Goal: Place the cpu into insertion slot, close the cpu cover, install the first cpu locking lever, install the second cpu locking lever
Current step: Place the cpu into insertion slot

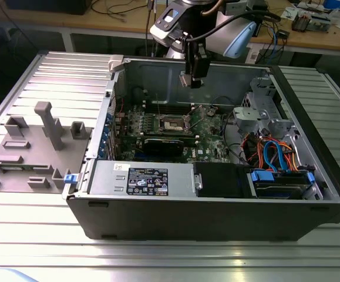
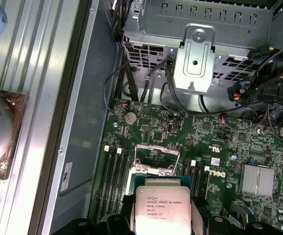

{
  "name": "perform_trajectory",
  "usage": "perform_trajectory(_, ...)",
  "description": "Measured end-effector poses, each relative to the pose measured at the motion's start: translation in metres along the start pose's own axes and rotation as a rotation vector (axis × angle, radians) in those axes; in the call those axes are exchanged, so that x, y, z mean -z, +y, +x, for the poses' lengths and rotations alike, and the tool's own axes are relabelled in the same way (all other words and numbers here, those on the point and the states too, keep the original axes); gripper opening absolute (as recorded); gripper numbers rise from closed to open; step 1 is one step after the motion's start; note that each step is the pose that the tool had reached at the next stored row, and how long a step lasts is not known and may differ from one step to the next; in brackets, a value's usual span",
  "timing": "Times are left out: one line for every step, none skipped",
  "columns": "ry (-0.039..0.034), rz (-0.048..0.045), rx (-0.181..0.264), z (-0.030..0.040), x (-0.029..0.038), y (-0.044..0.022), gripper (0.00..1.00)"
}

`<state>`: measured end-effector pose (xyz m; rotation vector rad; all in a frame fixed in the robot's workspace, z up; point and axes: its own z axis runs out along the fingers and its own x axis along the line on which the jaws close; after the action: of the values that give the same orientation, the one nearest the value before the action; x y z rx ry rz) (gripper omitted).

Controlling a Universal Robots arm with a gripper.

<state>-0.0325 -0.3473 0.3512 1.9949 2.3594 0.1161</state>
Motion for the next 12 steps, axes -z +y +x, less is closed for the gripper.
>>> perform_trajectory(0.0,0.0,0.0,0.0,0.0,0.0,0.54)
perform_trajectory(-0.0001,0.0,0.0,0.0,0.0,0.0,0.54)
perform_trajectory(-0.0001,0.0,0.0,0.0,0.0,0.0,0.54)
perform_trajectory(-0.0001,0.0001,0.0,0.0,0.0,0.0,0.54)
perform_trajectory(-0.0001,0.0,0.0,0.0,-0.0001,0.0,0.54)
perform_trajectory(-0.0001,0.0,-0.001,0.0,-0.0002,0.0,0.54)
perform_trajectory(-0.0005,-0.0001,-0.005,0.0,-0.0006,0.0,0.54)
perform_trajectory(-0.0006,-0.0001,-0.006,0.0,-0.0008,0.0,0.54)
perform_trajectory(-0.0007,-0.0001,-0.008,0.0,-0.001,-0.0001,0.54)
perform_trajectory(-0.001,-0.0001,-0.01,0.0,-0.0015,-0.0001,0.54)
perform_trajectory(-0.0012,-0.0001,-0.012,0.0,-0.0018,-0.0001,0.54)
perform_trajectory(-0.0014,-0.0002,-0.015,0.0,-0.0022,-0.0002,0.54)
